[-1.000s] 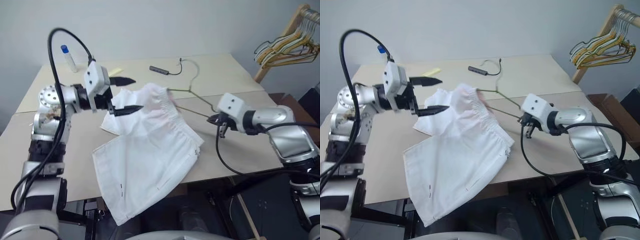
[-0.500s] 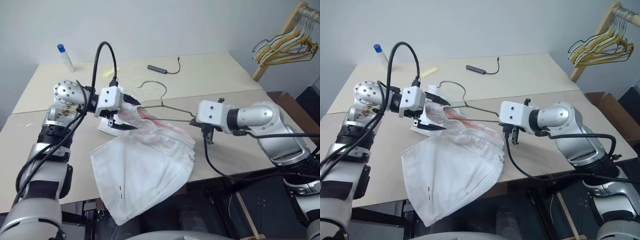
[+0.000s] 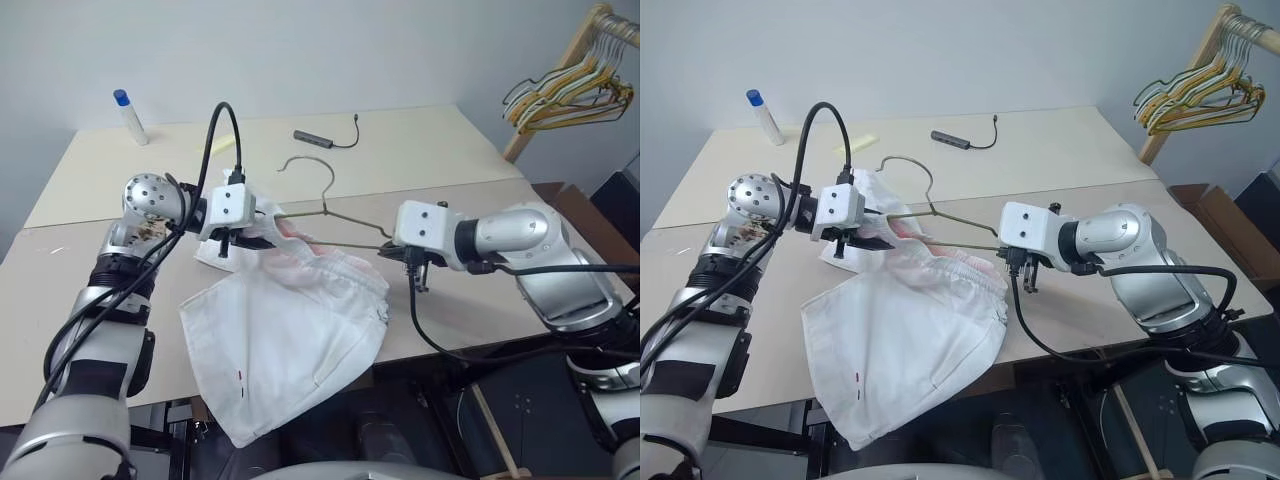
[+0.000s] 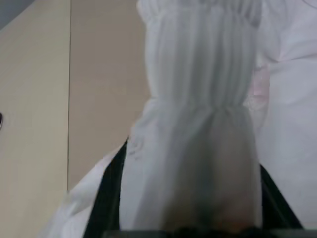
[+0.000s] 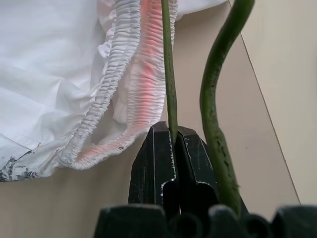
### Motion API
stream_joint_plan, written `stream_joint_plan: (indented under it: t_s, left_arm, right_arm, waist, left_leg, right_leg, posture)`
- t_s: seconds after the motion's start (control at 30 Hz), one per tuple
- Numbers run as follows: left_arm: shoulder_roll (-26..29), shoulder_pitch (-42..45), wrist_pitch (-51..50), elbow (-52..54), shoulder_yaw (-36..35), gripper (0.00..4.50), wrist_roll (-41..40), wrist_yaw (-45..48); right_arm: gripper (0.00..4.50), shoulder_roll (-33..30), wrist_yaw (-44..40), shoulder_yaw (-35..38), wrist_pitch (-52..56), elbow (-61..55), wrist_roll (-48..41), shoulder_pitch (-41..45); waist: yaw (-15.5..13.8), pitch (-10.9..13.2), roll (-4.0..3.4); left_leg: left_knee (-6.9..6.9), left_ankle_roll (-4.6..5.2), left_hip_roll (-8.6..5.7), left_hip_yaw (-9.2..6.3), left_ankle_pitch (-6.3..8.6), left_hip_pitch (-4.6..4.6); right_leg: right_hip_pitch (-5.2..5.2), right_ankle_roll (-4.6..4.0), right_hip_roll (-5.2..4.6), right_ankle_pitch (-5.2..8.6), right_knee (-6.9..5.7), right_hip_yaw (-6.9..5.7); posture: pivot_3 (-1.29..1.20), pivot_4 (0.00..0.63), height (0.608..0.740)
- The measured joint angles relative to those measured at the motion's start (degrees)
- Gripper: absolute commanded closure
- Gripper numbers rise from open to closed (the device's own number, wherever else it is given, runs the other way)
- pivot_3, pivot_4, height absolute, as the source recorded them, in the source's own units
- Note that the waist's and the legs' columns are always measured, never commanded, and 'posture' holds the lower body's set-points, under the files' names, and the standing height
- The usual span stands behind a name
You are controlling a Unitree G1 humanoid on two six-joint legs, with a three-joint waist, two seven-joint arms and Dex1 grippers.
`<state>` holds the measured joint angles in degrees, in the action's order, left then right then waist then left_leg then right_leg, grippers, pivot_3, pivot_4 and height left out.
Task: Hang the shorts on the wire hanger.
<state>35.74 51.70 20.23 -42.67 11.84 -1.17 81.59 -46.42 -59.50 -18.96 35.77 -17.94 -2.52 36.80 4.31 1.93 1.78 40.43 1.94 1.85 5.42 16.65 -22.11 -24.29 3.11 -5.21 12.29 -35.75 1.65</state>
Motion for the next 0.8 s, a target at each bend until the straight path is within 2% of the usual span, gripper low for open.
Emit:
stream_joint_plan:
  t_s: [0.07,0.3,0.37,0.43,0.47,0.73,0.77,0.8]
  left_arm:
    - [0.1,0.0,-0.6,0.0,-0.1,4.43,-0.2,0.2]
    - [0.5,-0.5,-4.1,1.2,-1.1,4.47,-2.3,2.3]
    - [0.5,-0.7,-5.4,2.2,-1.3,4.5,-2.5,2.3]
    - [0.5,-1.1,-6.4,3.3,-1.3,4.5,-2.6,2.4]
    - [0.5,-1.3,-7.0,3.7,-1.6,4.5,-3.1,2.3]
    - [2.5,-5.8,-11.9,9.0,-3.8,4.5,-4.9,1.5]
    - [2.7,-6.4,-12.7,9.7,-4.0,4.5,-5.0,1.2]
    - [2.9,-7.0,-13.2,10.3,-4.1,4.5,-5.3,1.0]
  right_arm:
    - [4.5,0.2,0.5,0.6,0.7,0.0,-0.2,0.0]
    - [4.5,0.5,0.1,1.9,1.9,0.0,-2.2,0.0]
    - [3.91,0.7,0.9,2.7,1.9,-0.1,-2.4,-0.7]
    - [3.51,1.0,2.0,4.6,2.0,-0.1,-3.2,-2.1]
    - [3.05,0.8,2.5,6.0,2.2,-0.2,-3.5,-2.9]
    - [0.29,-4.2,5.7,19.5,7.7,-0.7,-6.9,-15.7]
    - [0.03,-4.1,5.8,20.5,8.9,-1.2,-8.0,-17.7]
    - [0.03,-3.5,6.0,21.5,10.2,-1.9,-9.2,-19.4]
  waist:
    - [0.0,0.0,0.0]
    - [0.0,0.0,0.0]
    - [0.0,0.0,0.0]
    - [-0.1,0.0,0.0]
    - [-0.2,0.0,0.0]
    - [-0.4,0.0,0.02]
    - [-0.4,0.0,0.02]
    - [-0.4,0.0,0.02]
  left_leg:
    - [0.0,0.0,0.0,0.0,0.0,0.0]
    - [0.0,0.0,0.0,-0.01,0.0,0.0]
    - [0.0,0.0,0.0,-0.01,0.0,-0.01]
    - [0.0,0.0,-0.02,-0.02,0.0,-0.02]
    - [0.0,0.0,-0.01,-0.02,0.0,-0.03]
    - [0.01,0.01,0.0,-0.07,0.01,-0.01]
    - [0.01,0.01,-0.01,-0.07,0.01,0.01]
    - [0.0,0.01,0.0,-0.09,0.01,0.02]
  right_leg:
    - [0.0,0.0,0.0,0.0,0.0,0.0]
    - [0.0,0.0,0.0,0.0,-0.01,0.0]
    - [0.0,0.0,0.0,0.0,-0.01,0.0]
    - [0.0,0.0,-0.02,0.0,-0.02,0.0]
    - [0.0,0.0,-0.01,0.0,-0.03,-0.01]
    - [0.04,0.0,-0.02,0.01,0.0,-0.06]
    - [0.04,0.0,-0.03,0.01,-0.02,-0.05]
    - [0.06,0.0,-0.02,0.01,-0.03,-0.05]
  posture:
    - [-0.1,0.0,0.74]
    - [-0.09,0.0,0.74]
    - [-0.09,0.0,0.74]
    - [-0.09,0.0,0.74]
    - [-0.09,0.0,0.74]
    - [-0.08,0.0,0.74]
    - [-0.08,0.0,0.74]
    - [-0.08,0.0,0.74]
